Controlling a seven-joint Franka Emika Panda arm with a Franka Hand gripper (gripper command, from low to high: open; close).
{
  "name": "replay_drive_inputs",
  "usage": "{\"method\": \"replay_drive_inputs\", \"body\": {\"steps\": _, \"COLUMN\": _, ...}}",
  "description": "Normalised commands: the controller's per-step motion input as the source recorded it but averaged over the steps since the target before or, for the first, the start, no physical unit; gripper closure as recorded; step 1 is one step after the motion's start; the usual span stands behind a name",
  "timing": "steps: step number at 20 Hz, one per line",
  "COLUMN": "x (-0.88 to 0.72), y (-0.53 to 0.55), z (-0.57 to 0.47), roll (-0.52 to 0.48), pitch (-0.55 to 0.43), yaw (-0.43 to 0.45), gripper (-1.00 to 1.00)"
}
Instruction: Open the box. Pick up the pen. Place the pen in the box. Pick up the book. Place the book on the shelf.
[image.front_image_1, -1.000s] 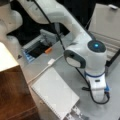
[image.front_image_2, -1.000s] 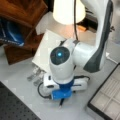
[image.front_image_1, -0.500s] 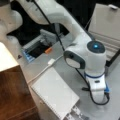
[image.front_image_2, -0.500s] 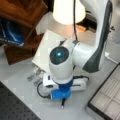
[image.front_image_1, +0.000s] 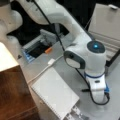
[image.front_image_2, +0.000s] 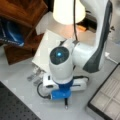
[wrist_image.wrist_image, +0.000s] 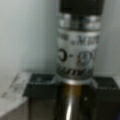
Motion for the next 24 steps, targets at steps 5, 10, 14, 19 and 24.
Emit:
{"method": "replay_drive_inputs", "body": {"steps": 5, "x": -0.21, "y": 0.1, "z": 0.24, "roll": -0.157, "pitch": 0.054, "yaw": 0.039, "gripper": 1.0}}
{"method": "replay_drive_inputs", "body": {"steps": 10, "x": -0.22, "y": 0.11, "z": 0.3, "roll": -0.163, "pitch": 0.077, "yaw": -0.045, "gripper": 1.0}}
{"method": "replay_drive_inputs", "body": {"steps": 14, "x": -0.21, "y": 0.12, "z": 0.26, "roll": -0.146, "pitch": 0.082, "yaw": -0.207, "gripper": 1.0}}
{"method": "replay_drive_inputs", "body": {"steps": 19, "x": -0.22, "y": 0.12, "z": 0.28, "roll": -0.051, "pitch": 0.089, "yaw": -0.389, "gripper": 1.0}}
{"method": "replay_drive_inputs", "body": {"steps": 24, "x": -0.2, "y": 0.1, "z": 0.3, "roll": -0.049, "pitch": 0.084, "yaw": -0.423, "gripper": 1.0}}
